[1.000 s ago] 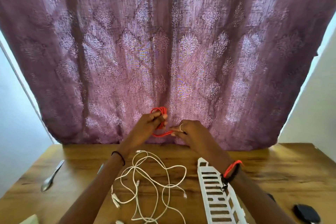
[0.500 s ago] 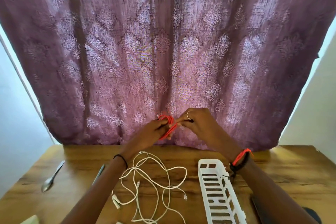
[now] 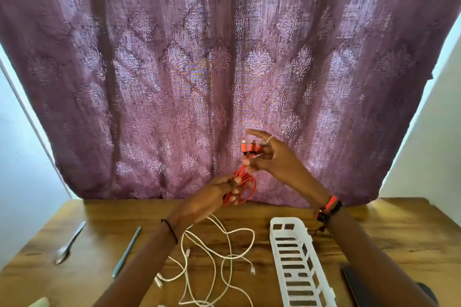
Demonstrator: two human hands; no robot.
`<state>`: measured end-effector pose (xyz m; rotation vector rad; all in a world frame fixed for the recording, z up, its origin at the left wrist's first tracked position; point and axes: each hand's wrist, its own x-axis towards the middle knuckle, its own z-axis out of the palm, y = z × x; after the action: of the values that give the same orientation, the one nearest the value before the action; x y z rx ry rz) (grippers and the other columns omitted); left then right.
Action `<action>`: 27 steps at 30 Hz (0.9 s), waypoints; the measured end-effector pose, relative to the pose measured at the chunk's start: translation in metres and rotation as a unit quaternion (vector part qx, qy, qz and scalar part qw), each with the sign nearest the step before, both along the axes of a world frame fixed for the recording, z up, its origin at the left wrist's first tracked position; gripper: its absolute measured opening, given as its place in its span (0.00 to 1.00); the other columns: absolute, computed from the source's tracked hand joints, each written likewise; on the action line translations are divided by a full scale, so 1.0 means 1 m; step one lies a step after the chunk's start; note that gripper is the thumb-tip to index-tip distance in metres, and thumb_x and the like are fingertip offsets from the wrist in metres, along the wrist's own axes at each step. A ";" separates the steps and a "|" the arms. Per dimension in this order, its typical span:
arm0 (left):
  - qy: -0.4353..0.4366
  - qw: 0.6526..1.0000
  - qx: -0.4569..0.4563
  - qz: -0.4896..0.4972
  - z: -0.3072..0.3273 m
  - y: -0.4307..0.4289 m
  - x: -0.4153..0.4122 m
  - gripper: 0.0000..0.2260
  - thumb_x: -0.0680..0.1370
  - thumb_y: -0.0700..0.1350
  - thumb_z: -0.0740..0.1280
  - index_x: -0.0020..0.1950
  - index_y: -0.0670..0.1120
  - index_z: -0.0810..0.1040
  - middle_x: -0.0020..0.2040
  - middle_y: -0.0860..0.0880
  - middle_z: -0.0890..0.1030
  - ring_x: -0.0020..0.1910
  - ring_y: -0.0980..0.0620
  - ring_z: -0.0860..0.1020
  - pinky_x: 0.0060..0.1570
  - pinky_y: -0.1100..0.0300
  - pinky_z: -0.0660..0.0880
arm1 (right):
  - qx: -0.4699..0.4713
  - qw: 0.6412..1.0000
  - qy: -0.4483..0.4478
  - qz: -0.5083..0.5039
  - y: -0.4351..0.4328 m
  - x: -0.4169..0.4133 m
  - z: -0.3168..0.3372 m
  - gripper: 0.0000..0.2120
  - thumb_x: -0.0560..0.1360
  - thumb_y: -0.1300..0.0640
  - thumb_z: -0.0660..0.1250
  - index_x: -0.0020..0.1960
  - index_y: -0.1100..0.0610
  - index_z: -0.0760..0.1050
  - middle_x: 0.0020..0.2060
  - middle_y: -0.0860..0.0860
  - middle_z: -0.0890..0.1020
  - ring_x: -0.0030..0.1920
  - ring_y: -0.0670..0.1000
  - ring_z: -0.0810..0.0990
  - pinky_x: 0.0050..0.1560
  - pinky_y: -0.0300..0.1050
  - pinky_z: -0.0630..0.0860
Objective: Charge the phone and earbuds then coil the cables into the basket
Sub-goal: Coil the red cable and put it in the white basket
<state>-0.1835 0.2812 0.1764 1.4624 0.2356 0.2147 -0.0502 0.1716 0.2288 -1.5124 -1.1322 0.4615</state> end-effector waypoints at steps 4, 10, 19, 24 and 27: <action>-0.054 0.979 -0.199 0.002 0.001 0.002 -0.004 0.09 0.77 0.38 0.58 0.49 0.39 0.77 0.29 0.52 0.71 0.24 0.59 0.69 0.30 0.66 0.73 | -0.020 0.999 0.022 0.020 -0.002 -0.001 -0.011 0.36 0.69 0.70 0.70 0.71 0.49 0.61 0.57 0.59 0.78 0.50 0.48 0.78 0.56 0.42 0.75; -0.092 0.948 -0.293 -0.083 -0.002 0.001 -0.009 0.08 0.68 0.40 0.75 0.44 0.42 0.79 0.30 0.51 0.70 0.26 0.57 0.68 0.32 0.62 0.74 | -0.048 0.955 0.227 0.184 -0.007 -0.007 -0.023 0.26 0.73 0.71 0.63 0.66 0.51 0.68 0.46 0.52 0.83 0.47 0.49 0.82 0.52 0.44 0.80; -0.073 0.964 -0.249 -0.052 -0.002 0.010 -0.009 0.14 0.71 0.42 0.72 0.52 0.36 0.76 0.30 0.50 0.71 0.27 0.57 0.70 0.41 0.62 0.76 | -0.076 0.991 0.040 0.102 -0.004 -0.005 -0.023 0.33 0.68 0.70 0.71 0.67 0.48 0.68 0.42 0.54 0.78 0.45 0.49 0.78 0.52 0.43 0.76; -0.077 0.974 -0.202 0.066 0.005 0.005 -0.001 0.06 0.77 0.37 0.58 0.45 0.37 0.75 0.28 0.51 0.74 0.26 0.59 0.73 0.32 0.69 0.75 | -0.019 0.993 -0.104 -0.045 0.009 -0.013 -0.024 0.36 0.67 0.68 0.69 0.64 0.35 0.65 0.40 0.53 0.77 0.39 0.51 0.77 0.47 0.47 0.76; -0.078 0.979 -0.157 0.108 0.008 -0.001 0.002 0.09 0.79 0.36 0.58 0.41 0.40 0.73 0.28 0.50 0.75 0.26 0.58 0.74 0.30 0.69 0.75 | 0.006 0.967 -0.226 -0.115 0.012 -0.019 -0.027 0.32 0.70 0.67 0.67 0.69 0.44 0.66 0.41 0.56 0.77 0.40 0.54 0.77 0.47 0.45 0.74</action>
<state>-0.1820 0.2800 0.1839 1.1005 0.2865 0.4472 -0.0694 0.1833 0.2022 -1.7641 -1.2784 -0.0568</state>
